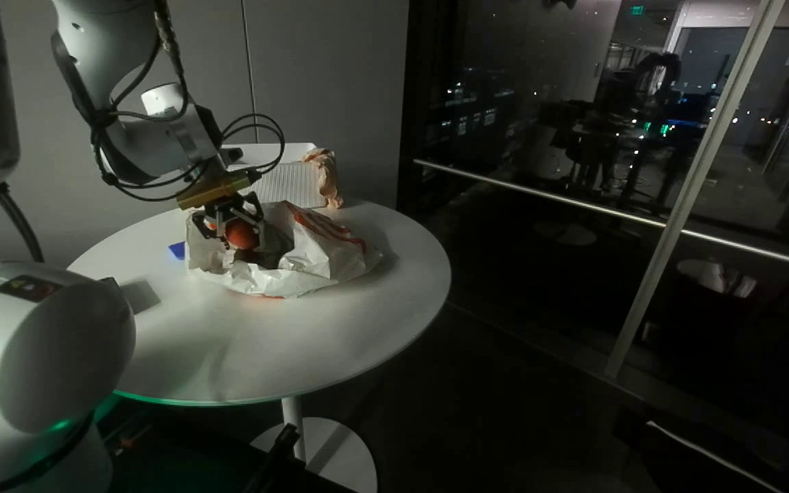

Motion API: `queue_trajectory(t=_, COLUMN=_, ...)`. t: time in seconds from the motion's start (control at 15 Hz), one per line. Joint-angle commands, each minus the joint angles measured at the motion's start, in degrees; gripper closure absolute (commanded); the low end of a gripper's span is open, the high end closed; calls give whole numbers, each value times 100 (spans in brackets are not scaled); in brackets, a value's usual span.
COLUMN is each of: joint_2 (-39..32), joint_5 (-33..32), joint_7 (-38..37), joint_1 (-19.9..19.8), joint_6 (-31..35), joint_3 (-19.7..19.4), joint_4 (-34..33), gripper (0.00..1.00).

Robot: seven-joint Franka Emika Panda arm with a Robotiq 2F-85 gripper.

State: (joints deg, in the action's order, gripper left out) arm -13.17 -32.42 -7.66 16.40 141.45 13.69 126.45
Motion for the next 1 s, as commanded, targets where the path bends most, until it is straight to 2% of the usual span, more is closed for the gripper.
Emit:
queue_trajectory(t=0.0, joint_2=641, joint_5=701, joint_7=706, joint_1=65, joint_6=-449, joint_3=165, joint_4=95, gripper=0)
queue_trajectory(t=0.2, joint_2=978, joint_5=1123, joint_7=1238, joint_1=103, joint_6=-770, joint_3=324, joint_4=57, gripper=0)
queue_trajectory(t=0.4, joint_2=1084, joint_5=1702, joint_7=2294, joint_1=201, joint_6=-664, joint_3=573, joint_4=-40, gripper=0)
queue_trajectory(t=0.8, joint_2=101, joint_5=1357, joint_7=3200, joint_1=590, joint_6=-342, joint_3=914, joint_4=-797, gripper=0)
queue_trajectory(t=0.87, joint_2=563, joint_5=1465, joint_7=2841, joint_1=551, joint_6=-419, joint_3=858, joint_4=-349, gripper=0)
queue_trajectory(t=0.93, joint_2=449, joint_5=1465, joint_7=2859, joint_1=584, joint_6=-414, joint_3=875, joint_4=-415, gripper=0)
